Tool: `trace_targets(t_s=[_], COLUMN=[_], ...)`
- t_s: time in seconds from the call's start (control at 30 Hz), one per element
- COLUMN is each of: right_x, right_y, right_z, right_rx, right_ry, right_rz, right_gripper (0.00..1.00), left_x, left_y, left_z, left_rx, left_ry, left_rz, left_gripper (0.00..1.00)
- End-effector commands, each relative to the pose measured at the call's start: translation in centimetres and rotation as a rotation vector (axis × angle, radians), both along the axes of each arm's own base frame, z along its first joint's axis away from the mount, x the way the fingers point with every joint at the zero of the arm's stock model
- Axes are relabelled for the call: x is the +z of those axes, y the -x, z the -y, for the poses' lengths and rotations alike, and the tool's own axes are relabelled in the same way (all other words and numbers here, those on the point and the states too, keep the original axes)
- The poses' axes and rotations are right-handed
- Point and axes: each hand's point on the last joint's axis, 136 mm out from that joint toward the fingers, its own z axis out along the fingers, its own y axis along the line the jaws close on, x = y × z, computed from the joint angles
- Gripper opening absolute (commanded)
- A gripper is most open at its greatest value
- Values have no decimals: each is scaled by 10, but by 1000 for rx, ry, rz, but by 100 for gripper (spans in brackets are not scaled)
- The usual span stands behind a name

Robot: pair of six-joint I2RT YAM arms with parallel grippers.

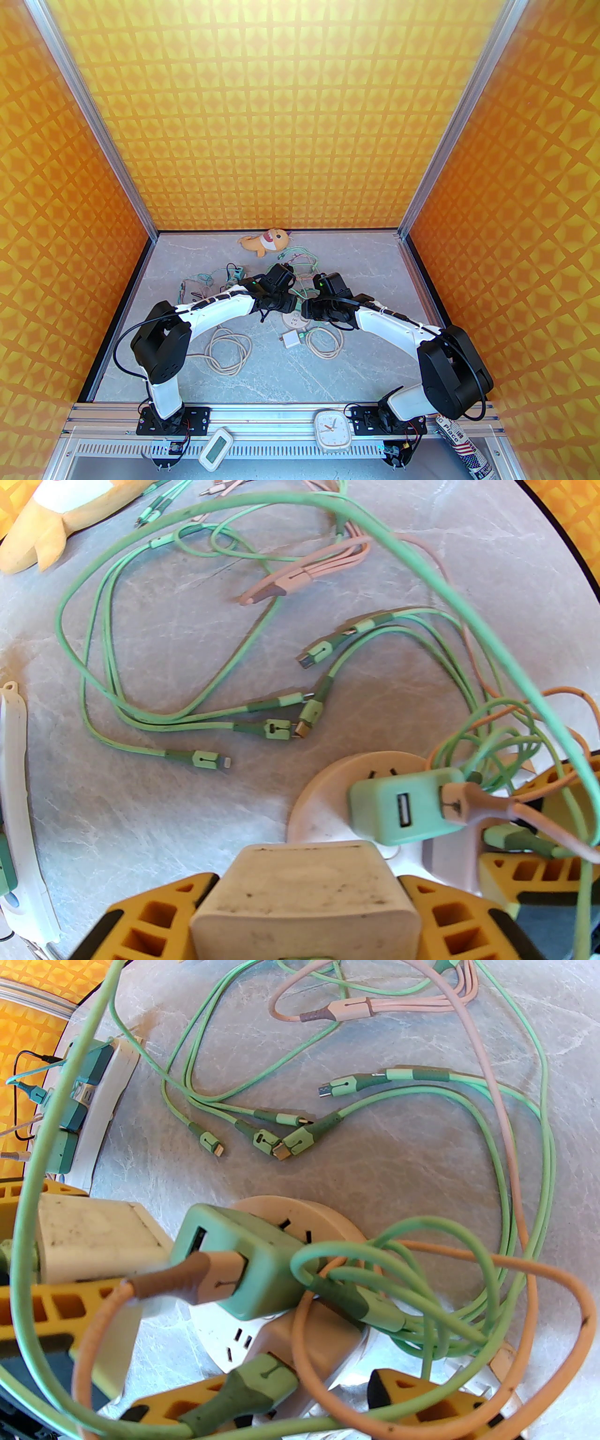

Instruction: Pull the plug off the socket

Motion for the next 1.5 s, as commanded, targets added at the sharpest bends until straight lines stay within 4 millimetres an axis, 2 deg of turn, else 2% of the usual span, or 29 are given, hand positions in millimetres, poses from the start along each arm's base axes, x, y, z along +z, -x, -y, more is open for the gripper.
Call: trace_targets(t_s=[0.0,0.23,0.5,0.63,0.73,0.9,1.07,1.27,1.47], right_x=[-87,-84,-73,-64,-48,-1,41,76,93], right_y=[73,70,62,58,50,33,31,32,26], right_z=[64,62,56,50,43,26,14,28,61], right_rx=[-27,-30,-25,-14,3,49,100,50,-103], right_ry=[319,314,288,258,217,128,41,35,73], right_rz=[-315,-305,-278,-255,-202,-69,31,140,212], right_gripper=[46,48,50,57,65,79,98,98,98], left_x=[26,26,2,-4,-6,-19,-30,-37,-41], left_y=[-2,1,8,15,21,33,42,52,67], left_z=[0,-29,-74,-84,-82,-75,-77,-83,-84], left_rx=[-6,14,41,43,27,3,6,0,-24], left_ry=[34,-97,-316,-352,-358,-393,-453,-541,-647], left_rz=[25,41,36,28,26,10,-2,2,43], left_gripper=[29,32,32,32,32,32,32,32,33])
